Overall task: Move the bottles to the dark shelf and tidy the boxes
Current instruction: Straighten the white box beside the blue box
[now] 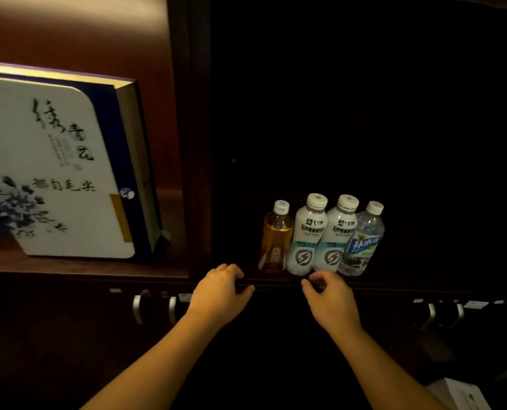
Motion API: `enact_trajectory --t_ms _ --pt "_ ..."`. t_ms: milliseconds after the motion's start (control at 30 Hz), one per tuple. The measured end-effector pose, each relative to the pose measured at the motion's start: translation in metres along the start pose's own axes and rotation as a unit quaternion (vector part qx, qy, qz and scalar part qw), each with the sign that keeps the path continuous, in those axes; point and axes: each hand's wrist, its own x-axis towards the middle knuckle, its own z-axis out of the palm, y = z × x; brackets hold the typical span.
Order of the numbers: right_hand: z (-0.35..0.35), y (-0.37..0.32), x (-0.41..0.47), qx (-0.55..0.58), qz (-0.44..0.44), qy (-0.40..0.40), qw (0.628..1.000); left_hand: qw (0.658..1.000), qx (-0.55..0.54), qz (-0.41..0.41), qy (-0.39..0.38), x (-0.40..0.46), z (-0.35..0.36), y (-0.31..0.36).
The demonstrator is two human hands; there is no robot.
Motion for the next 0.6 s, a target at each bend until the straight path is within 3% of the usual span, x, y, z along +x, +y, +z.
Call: enact_trajectory --t_ms 167,433,600 --pt "0.017 -0.046 -0.019 -0.031 -0.083 -0.126 0.988 0.998 0.052 -0.008 0.019 -0.039 -0.039 -0.023" --pt "0.070 -0.113 -0.058 -0.072 -0.249 -0.144 0.955 0.969 0.180 -0.141 0.095 -0.124 -0.113 -0.061" --pt "0.101 -0.154 -0.078 -0.057 -0.294 -0.156 0.941 0.944 0.215 -0.214 0.132 -0.155 -0.161 -0.099"
